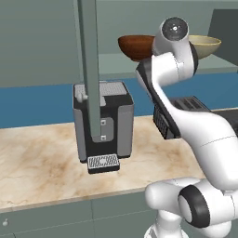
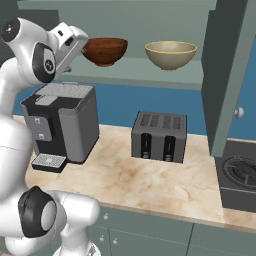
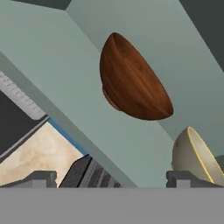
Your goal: Move the bowls from the cabinet to the plates on the dining table.
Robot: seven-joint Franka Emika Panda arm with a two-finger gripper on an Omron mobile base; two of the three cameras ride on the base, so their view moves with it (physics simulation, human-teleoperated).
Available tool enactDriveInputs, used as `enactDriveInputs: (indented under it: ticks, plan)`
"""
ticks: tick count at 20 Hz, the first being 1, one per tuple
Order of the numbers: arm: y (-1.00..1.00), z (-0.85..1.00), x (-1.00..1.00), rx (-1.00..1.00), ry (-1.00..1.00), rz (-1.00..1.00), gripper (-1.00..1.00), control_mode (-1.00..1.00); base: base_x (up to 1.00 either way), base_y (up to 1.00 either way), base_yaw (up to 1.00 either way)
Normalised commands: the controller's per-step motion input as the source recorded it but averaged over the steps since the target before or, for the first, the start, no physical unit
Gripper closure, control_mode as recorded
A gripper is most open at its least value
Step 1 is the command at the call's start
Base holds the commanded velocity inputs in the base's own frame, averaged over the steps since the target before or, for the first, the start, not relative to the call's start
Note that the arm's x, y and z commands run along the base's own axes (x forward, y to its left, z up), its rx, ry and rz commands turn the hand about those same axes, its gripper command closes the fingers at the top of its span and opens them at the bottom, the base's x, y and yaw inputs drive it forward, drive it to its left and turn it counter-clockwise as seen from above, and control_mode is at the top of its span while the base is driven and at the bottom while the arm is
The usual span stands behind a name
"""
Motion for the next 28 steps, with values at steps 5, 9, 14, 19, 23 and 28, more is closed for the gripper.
enactDriveInputs:
  ticks: [5,9,14,19,23,28]
  plan:
    - [-0.02,0.09,0.19,0.0,0.0,0.0,-1.0,-1.0,0.0,0.0,0.0]
    - [0.0,0.17,0.21,0.0,0.01,0.0,-1.0,-1.0,0.0,0.0,0.0]
    - [0.0,0.04,0.3,0.0,0.0,0.0,-1.0,-1.0,0.0,0.0,0.0]
    - [0.0,0.0,0.33,0.0,0.01,0.0,-1.0,-1.0,0.0,0.0,0.0]
    - [0.0,0.0,0.35,0.0,0.02,0.0,-1.0,-1.0,0.0,0.0,0.0]
    - [0.0,0.0,0.36,0.0,0.05,0.0,-1.0,-1.0,0.0,0.0,0.0]
